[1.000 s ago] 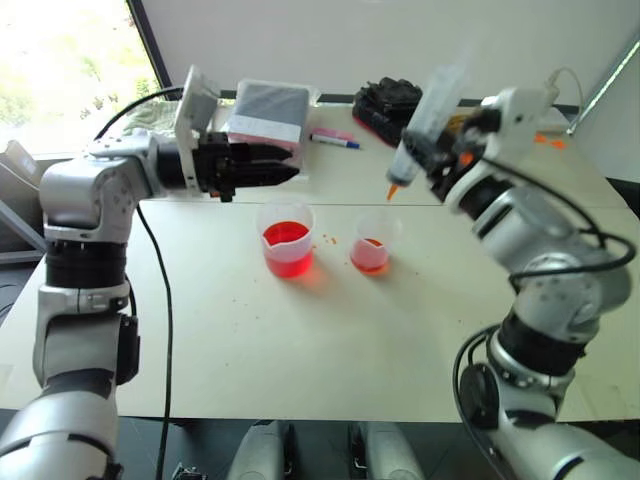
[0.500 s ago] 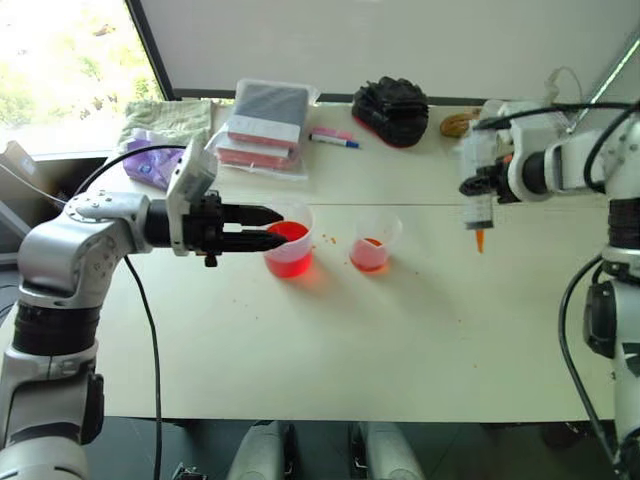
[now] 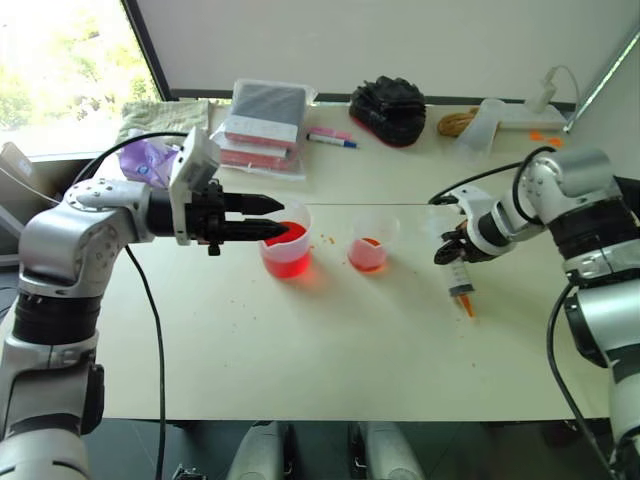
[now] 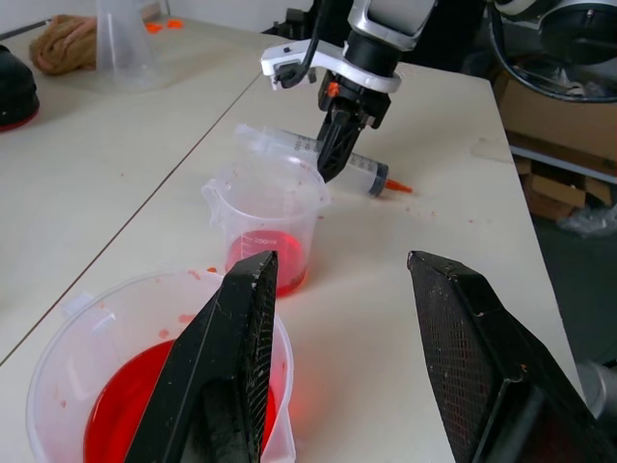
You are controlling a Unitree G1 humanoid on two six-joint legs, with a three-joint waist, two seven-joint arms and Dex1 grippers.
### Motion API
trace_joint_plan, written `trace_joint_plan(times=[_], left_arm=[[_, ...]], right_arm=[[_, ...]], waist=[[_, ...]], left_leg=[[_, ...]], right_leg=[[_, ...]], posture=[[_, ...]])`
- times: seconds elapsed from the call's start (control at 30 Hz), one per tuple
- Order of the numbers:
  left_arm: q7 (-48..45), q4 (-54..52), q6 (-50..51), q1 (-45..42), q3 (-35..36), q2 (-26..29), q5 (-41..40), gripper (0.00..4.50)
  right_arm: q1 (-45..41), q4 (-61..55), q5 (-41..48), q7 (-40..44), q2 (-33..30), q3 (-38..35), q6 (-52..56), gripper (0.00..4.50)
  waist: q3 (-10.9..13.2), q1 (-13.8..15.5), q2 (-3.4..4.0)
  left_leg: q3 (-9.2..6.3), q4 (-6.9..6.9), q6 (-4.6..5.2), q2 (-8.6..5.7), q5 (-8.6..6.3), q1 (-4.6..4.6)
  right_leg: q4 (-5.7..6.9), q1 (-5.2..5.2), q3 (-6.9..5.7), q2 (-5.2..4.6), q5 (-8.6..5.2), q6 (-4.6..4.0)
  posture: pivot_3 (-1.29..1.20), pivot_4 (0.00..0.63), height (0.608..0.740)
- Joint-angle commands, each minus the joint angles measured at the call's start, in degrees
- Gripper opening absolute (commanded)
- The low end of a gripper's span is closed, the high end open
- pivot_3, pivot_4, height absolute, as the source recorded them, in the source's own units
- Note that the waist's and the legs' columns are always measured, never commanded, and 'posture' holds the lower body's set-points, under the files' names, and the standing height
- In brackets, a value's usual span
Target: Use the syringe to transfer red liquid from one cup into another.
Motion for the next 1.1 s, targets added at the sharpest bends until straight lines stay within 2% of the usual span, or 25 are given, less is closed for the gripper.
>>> trace_joint_plan(times=[0.03,0.13,0.2,0.23,0.33,0.53,0.67,0.8,0.9,1.0,1.1], left_arm=[[0.2,-1.7,0.2,-1.4,0.5,1.2,-1.1,2.20],[0.5,-2.1,0.6,-1.2,0.7,1.3,-1.4,2.20],[0.7,-2.5,0.8,-0.9,0.8,1.3,-1.6,2.24],[0.8,-2.7,0.7,-0.7,0.8,1.3,-1.6,2.24],[1.1,-3.2,0.8,-0.2,0.9,1.2,-1.9,2.24],[1.4,-4.2,0.8,1.1,0.8,1.3,-2.7,2.24],[1.4,-4.5,0.9,2.2,0.8,1.1,-3.5,2.24],[1.9,-3.6,0.1,5.0,1.1,0.8,-3.1,2.24],[2.0,-4.8,-0.5,6.8,1.7,1.4,-3.3,2.24],[2.6,-5.0,0.6,7.1,3.1,2.0,-4.3,2.24],[1.7,-4.6,0.8,6.9,3.7,3.3,-5.0,2.24]], right_arm=[[-3.1,3.5,-2.3,-2.4,2.3,-3.0,0.4,1.34],[-3.6,4.8,-3.4,-3.3,4.1,-4.1,0.4,1.34],[-3.5,5.2,-4.3,-3.5,4.6,-4.7,0.4,2.40],[-3.4,5.2,-4.6,-3.6,4.6,-4.9,0.4,2.75],[-3.5,5.1,-5.2,-4.0,4.5,-5.1,0.4,4.37],[-2.7,-3.6,0.0,-2.8,0.2,-3.2,0.4,4.45],[2.4,-20.7,2.0,-2.3,-6.7,-7.9,0.4,4.45],[13.7,-42.1,2.2,2.1,-13.4,-17.8,-5.3,4.45],[27.2,-57.0,4.7,7.8,-17.0,-28.5,-11.7,4.45],[39.7,-67.6,7.7,12.5,-16.5,-39.9,-15.5,4.45],[51.0,-74.8,3.8,17.3,-16.8,-46.0,-25.6,4.45]], waist=[[0.0,0.0,0.00],[0.0,0.0,0.00],[0.0,0.0,0.00],[0.0,0.0,0.00],[0.0,0.0,0.00],[0.0,0.0,0.02],[0.0,0.3,0.02],[0.0,0.4,0.01],[0.0,0.3,0.00],[0.0,0.4,-0.01],[0.0,0.4,-0.02]], left_leg=[[0.00,0.00,0.00,0.00,0.00,0.00],[0.00,0.00,0.00,0.00,0.00,0.00],[-0.01,0.00,0.00,0.00,0.00,0.00],[0.00,0.00,0.00,0.00,0.00,0.00],[-0.01,0.00,0.00,0.00,0.00,0.00],[-0.01,0.00,0.00,0.00,0.00,-0.01],[-0.04,0.00,0.02,-0.01,-0.01,-0.03],[-0.03,-0.01,0.07,-0.02,-0.04,-0.03],[-0.05,-0.01,0.08,-0.02,-0.05,-0.04],[-0.06,-0.01,0.08,-0.01,-0.05,0.00],[-0.07,0.02,0.09,-0.01,-0.05,0.07]], right_leg=[[0.00,0.00,0.00,0.00,0.00,0.00],[0.00,0.01,0.00,-0.01,0.00,0.00],[0.00,0.01,0.00,-0.01,0.00,0.00],[0.00,0.00,0.00,-0.01,0.00,0.00],[0.00,0.00,0.00,-0.01,0.00,0.00],[0.00,-0.01,-0.01,-0.02,0.00,0.00],[-0.02,0.00,-0.02,-0.04,0.00,0.00],[-0.08,0.02,-0.04,-0.08,0.00,0.00],[-0.12,0.03,-0.05,-0.06,0.00,0.01],[-0.12,0.09,-0.05,-0.06,0.00,0.02],[-0.11,0.16,-0.04,-0.06,0.00,0.02]], posture=[[0.00,0.150,0.740],[0.00,0.150,0.740],[0.00,0.150,0.740],[0.00,0.150,0.740],[0.00,0.150,0.740],[0.00,0.150,0.740],[0.00,0.150,0.740],[0.00,0.150,0.740],[0.00,0.150,0.740],[0.00,0.150,0.740],[0.00,0.150,0.740]])
